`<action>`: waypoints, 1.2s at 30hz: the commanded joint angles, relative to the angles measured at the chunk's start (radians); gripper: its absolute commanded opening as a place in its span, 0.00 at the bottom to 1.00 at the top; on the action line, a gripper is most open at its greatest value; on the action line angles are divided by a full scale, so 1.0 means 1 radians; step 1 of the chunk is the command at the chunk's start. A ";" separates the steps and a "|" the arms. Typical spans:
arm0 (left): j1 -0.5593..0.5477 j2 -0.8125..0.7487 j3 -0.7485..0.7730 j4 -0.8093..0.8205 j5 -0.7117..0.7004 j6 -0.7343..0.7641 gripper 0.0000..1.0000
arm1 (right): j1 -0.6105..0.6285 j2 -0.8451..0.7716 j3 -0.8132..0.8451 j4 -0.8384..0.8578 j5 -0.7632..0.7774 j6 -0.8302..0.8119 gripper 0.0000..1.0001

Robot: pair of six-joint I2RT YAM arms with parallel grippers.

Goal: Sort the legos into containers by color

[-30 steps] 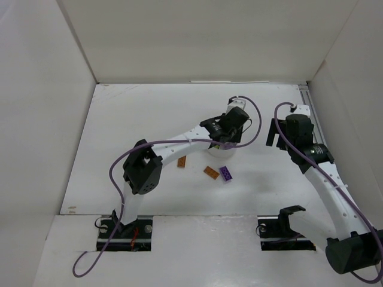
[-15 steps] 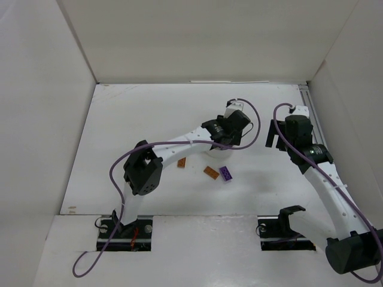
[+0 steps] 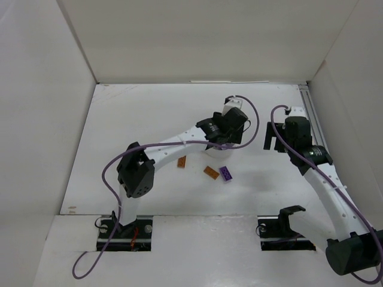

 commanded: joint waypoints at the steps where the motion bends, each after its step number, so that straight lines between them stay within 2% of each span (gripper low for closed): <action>1: -0.001 -0.162 -0.029 0.040 -0.006 0.016 0.61 | -0.006 -0.032 -0.011 0.067 -0.067 -0.056 1.00; 5: -0.001 -0.243 -0.093 0.040 -0.024 0.016 0.70 | 0.011 -0.043 -0.034 0.121 -0.265 -0.150 0.98; 7: -0.001 -0.287 -0.159 0.049 -0.024 0.004 0.78 | 0.066 -0.018 -0.034 0.131 -0.276 -0.161 0.98; 8: 0.028 -0.345 -0.193 0.059 -0.024 -0.011 0.87 | 0.094 -0.004 -0.034 0.131 -0.276 -0.173 0.98; 10: 0.074 -0.419 -0.277 0.117 0.055 -0.023 0.90 | 0.198 0.026 -0.034 0.119 -0.252 -0.182 0.98; 11: 0.103 -0.499 -0.376 0.141 0.088 -0.034 0.92 | 0.238 0.063 -0.024 0.119 -0.238 -0.182 0.97; 13: 0.202 -0.576 -0.476 0.202 0.187 -0.074 1.00 | 0.310 0.106 -0.010 0.104 -0.216 -0.182 0.94; 14: 0.230 -0.609 -0.560 0.213 0.201 -0.086 1.00 | 0.382 0.127 0.001 0.104 -0.200 -0.172 0.94; 17: 0.296 -0.712 -0.639 0.176 0.174 -0.129 1.00 | 0.506 0.209 0.013 0.079 -0.111 -0.112 0.92; 20: 0.321 -0.775 -0.699 0.141 0.136 -0.161 1.00 | 0.557 0.278 0.002 0.070 -0.097 -0.014 0.91; 25: 0.330 -0.834 -0.766 0.129 0.145 -0.186 1.00 | 0.591 0.335 -0.086 0.205 -0.126 0.109 0.87; 29: 0.330 -0.845 -0.787 0.129 0.169 -0.186 1.00 | 0.600 0.385 -0.117 0.248 -0.117 0.122 0.85; 35: 0.330 -0.863 -0.797 0.119 0.169 -0.197 1.00 | 0.610 0.462 -0.130 0.291 -0.117 0.122 0.77; 36: 0.330 -0.875 -0.808 0.119 0.169 -0.197 1.00 | 0.610 0.476 -0.139 0.300 -0.117 0.122 0.70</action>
